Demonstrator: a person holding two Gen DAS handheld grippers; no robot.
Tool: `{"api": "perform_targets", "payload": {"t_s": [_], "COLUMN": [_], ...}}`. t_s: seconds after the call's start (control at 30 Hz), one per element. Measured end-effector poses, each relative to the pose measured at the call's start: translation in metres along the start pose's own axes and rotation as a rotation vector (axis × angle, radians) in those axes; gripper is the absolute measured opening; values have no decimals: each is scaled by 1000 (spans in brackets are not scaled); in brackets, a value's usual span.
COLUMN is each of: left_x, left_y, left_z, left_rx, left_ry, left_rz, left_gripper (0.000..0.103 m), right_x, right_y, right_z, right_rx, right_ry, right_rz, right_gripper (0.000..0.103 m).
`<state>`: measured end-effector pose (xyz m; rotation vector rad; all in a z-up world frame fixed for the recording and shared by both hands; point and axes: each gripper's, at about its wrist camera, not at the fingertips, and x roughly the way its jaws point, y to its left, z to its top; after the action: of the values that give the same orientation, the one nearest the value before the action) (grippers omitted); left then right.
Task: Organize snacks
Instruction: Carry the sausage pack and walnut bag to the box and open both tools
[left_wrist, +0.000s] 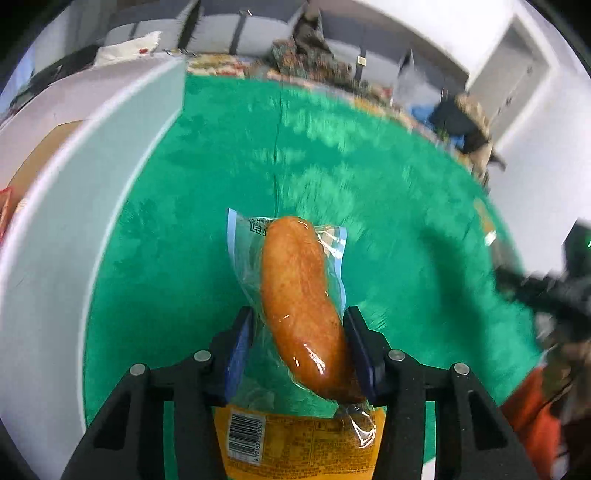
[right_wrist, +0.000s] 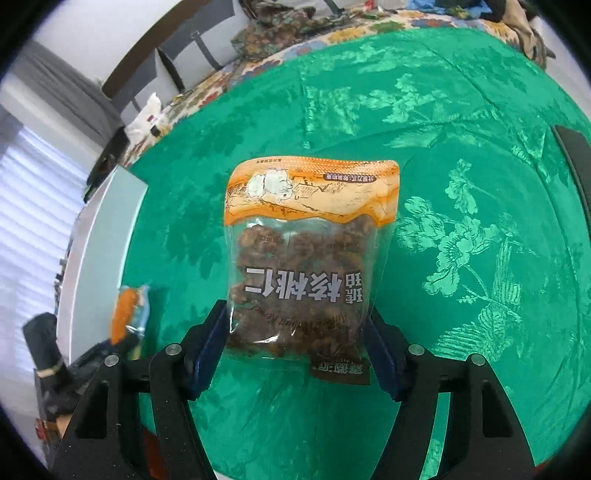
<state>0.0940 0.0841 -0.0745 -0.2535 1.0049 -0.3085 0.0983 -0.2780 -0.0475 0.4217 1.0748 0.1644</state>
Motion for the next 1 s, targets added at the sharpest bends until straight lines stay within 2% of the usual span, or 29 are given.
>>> {"api": "perform_targets", "payload": {"t_s": [0.13, 0.2, 0.33, 0.43, 0.47, 0.6, 0.7, 0.77, 0.8, 0.87, 0.93, 1.0], "left_x": [-56, -86, -143, -176, -185, -193, -186, -177, -173, -171, -179, -184], "left_y": [16, 28, 67, 107, 127, 194, 234, 252, 260, 265, 268, 263], "left_z": [16, 25, 43, 52, 54, 53, 41, 33, 29, 18, 6, -3], "left_rx": [-101, -135, -174, -175, -182, -254, -303, -327, -339, -341, -330, -309], "left_ry": [-129, -192, -288, -330, -332, -302, -265, -237, -224, -227, -244, -261], "left_rz": [-83, -106, -81, 35, 104, 257, 379, 419, 432, 457, 493, 538], "left_gripper": [49, 49, 49, 50, 50, 52, 61, 67, 73, 81, 90, 94], "right_x": [-12, -20, -28, -33, -30, -9, 20, 49, 65, 94, 105, 103], "right_y": [31, 60, 146, 226, 247, 343, 394, 413, 422, 428, 428, 421], "right_z": [1, 5, 17, 18, 17, 3, -13, -24, -35, -45, -49, -50], "right_rx": [-78, -139, -284, -398, -421, -543, -603, -597, -586, -568, -556, -533], "right_ry": [-31, -46, -68, -75, -70, -33, -4, 49, 107, 170, 161, 159], "right_rz": [19, 44, 137, 235, 264, 361, 398, 436, 437, 395, 388, 411], "right_gripper": [72, 72, 72, 72, 72, 73, 74, 78, 82, 82, 82, 82]}}
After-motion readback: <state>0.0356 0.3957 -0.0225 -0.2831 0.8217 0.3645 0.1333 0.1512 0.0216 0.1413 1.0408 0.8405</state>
